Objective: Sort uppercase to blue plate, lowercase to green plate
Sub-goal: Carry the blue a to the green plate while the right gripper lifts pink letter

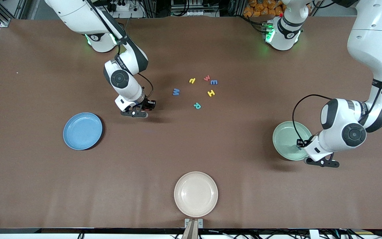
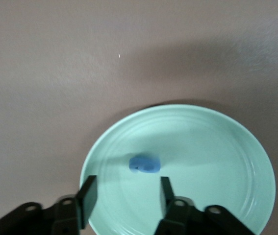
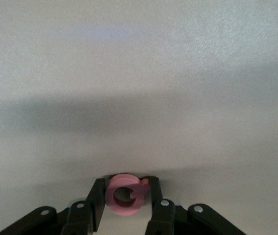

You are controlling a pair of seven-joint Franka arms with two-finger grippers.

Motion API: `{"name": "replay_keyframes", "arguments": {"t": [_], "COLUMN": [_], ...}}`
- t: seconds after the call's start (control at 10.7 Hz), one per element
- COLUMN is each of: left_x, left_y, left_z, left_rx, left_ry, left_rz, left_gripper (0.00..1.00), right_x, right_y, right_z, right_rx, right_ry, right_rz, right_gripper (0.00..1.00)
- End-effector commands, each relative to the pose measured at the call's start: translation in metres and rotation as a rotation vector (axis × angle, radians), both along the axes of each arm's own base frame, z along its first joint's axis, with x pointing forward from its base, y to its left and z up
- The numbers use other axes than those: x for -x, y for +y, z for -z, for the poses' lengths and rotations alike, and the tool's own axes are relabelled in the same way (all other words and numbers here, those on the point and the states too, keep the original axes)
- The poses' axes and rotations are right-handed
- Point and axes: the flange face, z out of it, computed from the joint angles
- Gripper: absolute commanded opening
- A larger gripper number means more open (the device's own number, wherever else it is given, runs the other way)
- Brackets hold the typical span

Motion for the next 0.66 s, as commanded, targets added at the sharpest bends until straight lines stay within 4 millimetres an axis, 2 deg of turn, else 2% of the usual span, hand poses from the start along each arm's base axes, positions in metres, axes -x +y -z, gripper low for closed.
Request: {"name": "replay_keyframes", "arguments": {"t": [0.0, 0.09, 0.28, 0.47, 0.56], "left_x": [-0.008, -0.007, 0.007, 0.028, 0.039], "left_y": [-0.010, -0.025, -0.072, -0.127, -0.149], "left_z": [-0.034, -0.057, -0.094, -0.123, -0.138], "left_rx": [-0.004, 0.000, 0.018, 0.042, 0.061], "left_ry": [-0.048, -0.070, -0.052, -0.026, -0.017], "left_rz": [0.084, 0.117, 0.189, 0.222, 0.132], "left_gripper": [1.00, 1.00, 1.00, 1.00, 1.00], "right_x": [-0.013, -0.013, -0.022, -0.040, -0.053], "right_y": [0.003, 0.001, -0.012, -0.045, -0.066], "right_z": [-0.010, -0.009, -0.010, -0.011, -0.015], "right_rx": [0.030, 0.037, 0.063, 0.060, 0.065], "right_ry": [0.002, -0.001, -0.021, -0.025, -0.017], "right_rz": [-0.025, -0.034, -0.079, -0.121, -0.140], "right_gripper": [0.39, 0.39, 0.39, 0.39, 0.39]}}
